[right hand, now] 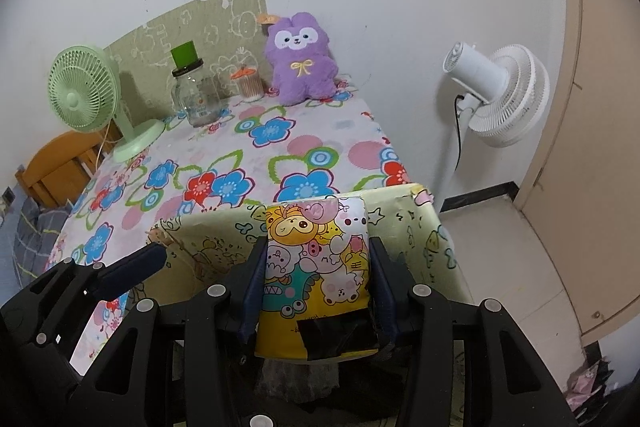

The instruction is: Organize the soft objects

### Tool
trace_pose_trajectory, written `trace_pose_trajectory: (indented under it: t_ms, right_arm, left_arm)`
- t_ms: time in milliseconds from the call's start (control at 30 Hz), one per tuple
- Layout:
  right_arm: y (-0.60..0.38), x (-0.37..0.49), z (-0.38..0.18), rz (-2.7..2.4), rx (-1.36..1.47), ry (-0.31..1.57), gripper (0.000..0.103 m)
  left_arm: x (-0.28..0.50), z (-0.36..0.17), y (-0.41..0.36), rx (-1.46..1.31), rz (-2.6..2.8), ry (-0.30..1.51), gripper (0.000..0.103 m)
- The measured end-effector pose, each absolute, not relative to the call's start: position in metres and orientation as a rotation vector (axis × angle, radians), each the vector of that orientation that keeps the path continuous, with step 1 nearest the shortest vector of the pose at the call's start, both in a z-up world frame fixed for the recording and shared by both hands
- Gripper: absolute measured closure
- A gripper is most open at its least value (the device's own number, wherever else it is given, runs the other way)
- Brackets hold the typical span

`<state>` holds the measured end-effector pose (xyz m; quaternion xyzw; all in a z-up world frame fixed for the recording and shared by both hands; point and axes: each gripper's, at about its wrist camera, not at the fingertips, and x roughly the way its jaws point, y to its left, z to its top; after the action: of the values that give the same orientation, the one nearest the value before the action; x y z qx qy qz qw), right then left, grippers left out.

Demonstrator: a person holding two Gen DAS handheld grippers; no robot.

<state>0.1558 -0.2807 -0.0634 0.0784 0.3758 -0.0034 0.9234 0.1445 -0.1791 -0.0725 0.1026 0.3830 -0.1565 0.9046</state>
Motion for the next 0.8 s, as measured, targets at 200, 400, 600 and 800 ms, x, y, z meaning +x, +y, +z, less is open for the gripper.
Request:
trace_pose_trajectory:
  t_ms: [200, 400, 600, 800]
  right_arm:
    - [-0.278, 0.156, -0.064, -0.017, 0.173, 0.784, 0.026]
    - [-0.273, 0.145, -0.054, -0.036, 0.151, 0.75, 0.02]
    - [-0.264, 0.131, -0.044, -0.05, 0.147, 0.723, 0.015]
    - [-0.251, 0.118, -0.033, -0.049, 0.132, 0.697, 0.015]
  left_arm:
    - [0.143, -0.072, -0.175, 0.199, -0.336, 0.802, 0.026]
    - [0.134, -0.065, -0.17, 0.189, -0.343, 0.778, 0.02]
    - [0.122, -0.055, -0.159, 0.178, -0.339, 0.745, 0.014]
    - [0.11, -0.046, -0.145, 0.166, -0.327, 0.718, 0.011]
